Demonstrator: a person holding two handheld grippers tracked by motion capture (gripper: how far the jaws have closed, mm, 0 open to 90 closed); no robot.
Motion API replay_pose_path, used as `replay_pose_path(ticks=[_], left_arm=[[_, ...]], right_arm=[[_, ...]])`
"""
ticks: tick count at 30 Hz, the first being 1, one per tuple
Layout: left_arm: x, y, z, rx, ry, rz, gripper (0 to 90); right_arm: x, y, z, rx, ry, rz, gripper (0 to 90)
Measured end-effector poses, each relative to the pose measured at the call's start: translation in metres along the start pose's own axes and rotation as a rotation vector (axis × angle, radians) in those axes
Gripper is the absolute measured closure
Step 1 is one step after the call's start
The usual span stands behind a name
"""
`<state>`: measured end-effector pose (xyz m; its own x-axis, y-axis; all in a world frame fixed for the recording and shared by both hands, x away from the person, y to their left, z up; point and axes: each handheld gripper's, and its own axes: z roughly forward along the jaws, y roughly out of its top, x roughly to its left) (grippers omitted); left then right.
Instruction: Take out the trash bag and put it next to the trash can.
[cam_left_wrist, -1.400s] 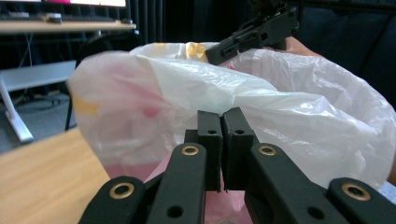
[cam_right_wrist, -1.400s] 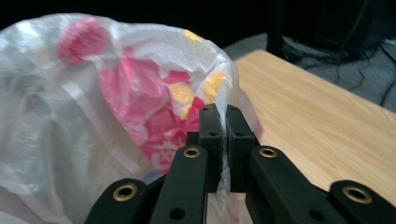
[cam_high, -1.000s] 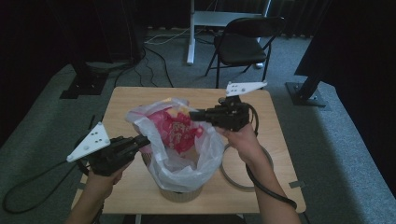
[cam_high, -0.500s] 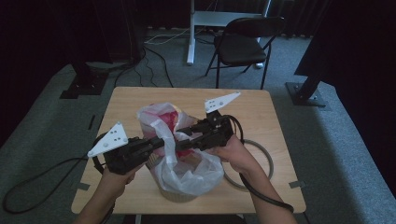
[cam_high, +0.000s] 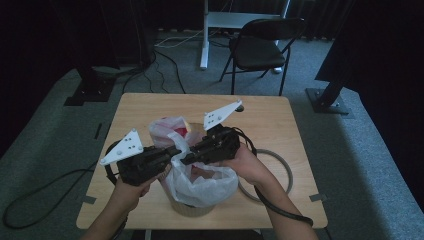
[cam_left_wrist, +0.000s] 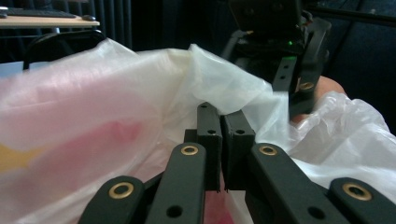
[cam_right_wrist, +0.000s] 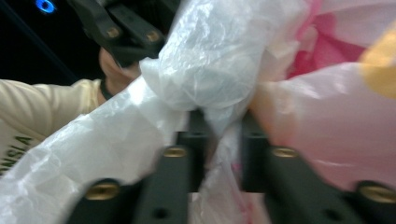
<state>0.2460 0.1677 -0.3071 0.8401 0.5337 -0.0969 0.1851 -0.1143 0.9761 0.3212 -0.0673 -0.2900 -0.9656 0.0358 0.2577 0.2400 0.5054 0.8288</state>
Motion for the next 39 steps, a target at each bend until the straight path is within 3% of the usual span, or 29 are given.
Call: replay_pose_path(ticks=[2, 5, 11, 15, 25, 29, 33, 35, 39], left_arm=[[0.003, 0.000, -0.003, -0.006, 0.002, -0.025, 80.4], [0.006, 0.000, -0.008, -0.005, 0.025, -0.031, 69.0], [0.008, -0.006, -0.019, 0.011, 0.032, -0.032, 60.5], [0.007, -0.011, -0.024, 0.037, 0.031, -0.029, 54.0], [0.003, -0.025, -0.041, 0.070, 0.044, -0.027, 41.4], [0.001, -0.032, -0.046, 0.085, 0.041, -0.014, 30.7], [-0.001, -0.040, -0.049, 0.106, 0.064, -0.041, 17.3], [0.000, -0.044, -0.051, 0.110, 0.090, -0.048, 17.3], [0.003, -0.052, -0.058, 0.112, 0.102, -0.067, 14.6]], right_arm=[[0.000, -0.001, -0.001, 0.000, -0.017, -0.001, 88.2], [0.001, -0.001, -0.004, -0.012, -0.054, -0.008, 89.0], [-0.009, -0.004, -0.018, -0.073, -0.069, 0.044, 89.2], [-0.013, -0.003, -0.027, -0.105, -0.080, 0.050, 89.2], [-0.019, -0.001, -0.036, -0.142, -0.069, 0.062, 89.2], [-0.019, 0.003, -0.040, -0.154, -0.063, 0.062, 89.2], [-0.018, 0.009, -0.044, -0.162, -0.062, 0.053, 89.2], [-0.018, 0.012, -0.047, -0.170, -0.067, 0.052, 89.2], [-0.018, 0.019, -0.055, -0.185, -0.067, 0.046, 89.2]])
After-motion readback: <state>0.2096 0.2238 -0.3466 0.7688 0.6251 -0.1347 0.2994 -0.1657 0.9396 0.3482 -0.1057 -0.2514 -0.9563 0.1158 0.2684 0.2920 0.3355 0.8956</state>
